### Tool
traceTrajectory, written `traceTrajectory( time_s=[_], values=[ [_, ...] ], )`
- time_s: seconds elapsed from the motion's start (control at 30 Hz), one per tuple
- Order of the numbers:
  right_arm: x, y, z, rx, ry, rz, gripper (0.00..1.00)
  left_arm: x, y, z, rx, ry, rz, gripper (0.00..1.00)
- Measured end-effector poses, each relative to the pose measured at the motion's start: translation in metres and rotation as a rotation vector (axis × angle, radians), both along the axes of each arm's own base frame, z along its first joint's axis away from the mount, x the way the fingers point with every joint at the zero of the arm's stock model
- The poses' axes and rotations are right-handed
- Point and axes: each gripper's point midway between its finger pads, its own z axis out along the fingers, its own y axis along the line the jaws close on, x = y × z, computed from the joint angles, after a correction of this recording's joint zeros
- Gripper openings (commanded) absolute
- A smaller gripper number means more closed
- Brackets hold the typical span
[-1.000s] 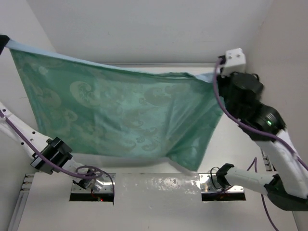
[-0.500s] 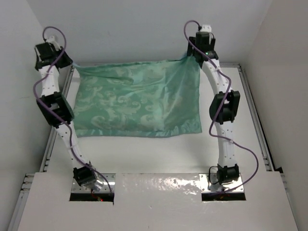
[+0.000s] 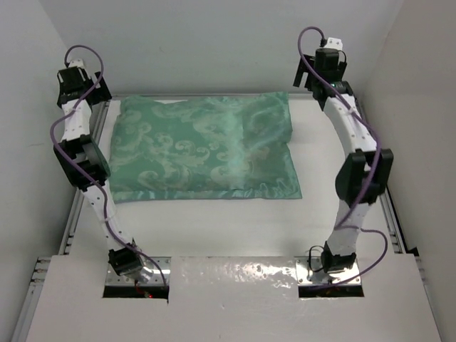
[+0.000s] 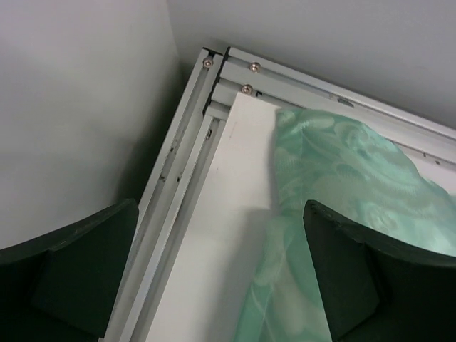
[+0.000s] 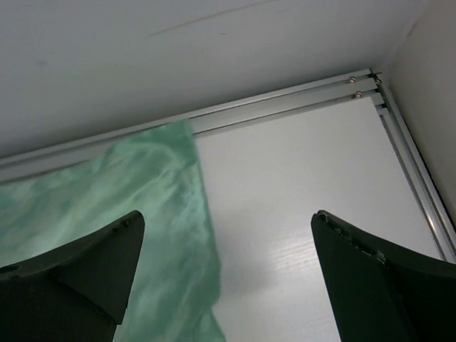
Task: Put the pillow into the pillowcase
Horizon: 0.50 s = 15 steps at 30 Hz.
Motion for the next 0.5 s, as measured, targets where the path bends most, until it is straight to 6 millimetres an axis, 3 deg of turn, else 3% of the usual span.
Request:
traceTrajectory(
  time_s=[0.07, 0.17, 0.23, 0.37, 0.43, 0.5],
  values=[
    [-0.031, 0.019, 0.022, 0.013, 0.0, 0.068, 0.99, -0.012, -0.005, 0.014, 0.013, 0.007, -0.017, 1.0],
    [-0.082, 0.03, 0.015, 0.041, 0.072, 0.135, 0.99, -0.036, -0.014, 0.037, 0.028, 0.026, -0.052, 1.0],
    [-0.124, 0.031, -0.019, 0.064, 0.182, 0.163, 0.99, -0.053, -0.023, 0.055, 0.036, 0.034, -0.091, 1.0],
    [-0.224, 0.03, -0.109, 0.125, 0.442, 0.171, 0.99, -0.091, -0.04, 0.083, 0.058, 0.055, -0.165, 1.0],
    [-0.275, 0.027, -0.145, 0.146, 0.564, 0.144, 0.99, -0.118, -0.05, 0.086, 0.07, 0.086, -0.193, 1.0],
    [-0.312, 0.023, -0.163, 0.163, 0.625, 0.103, 0.99, -0.145, -0.06, 0.078, 0.078, 0.126, -0.215, 1.0]
  ],
)
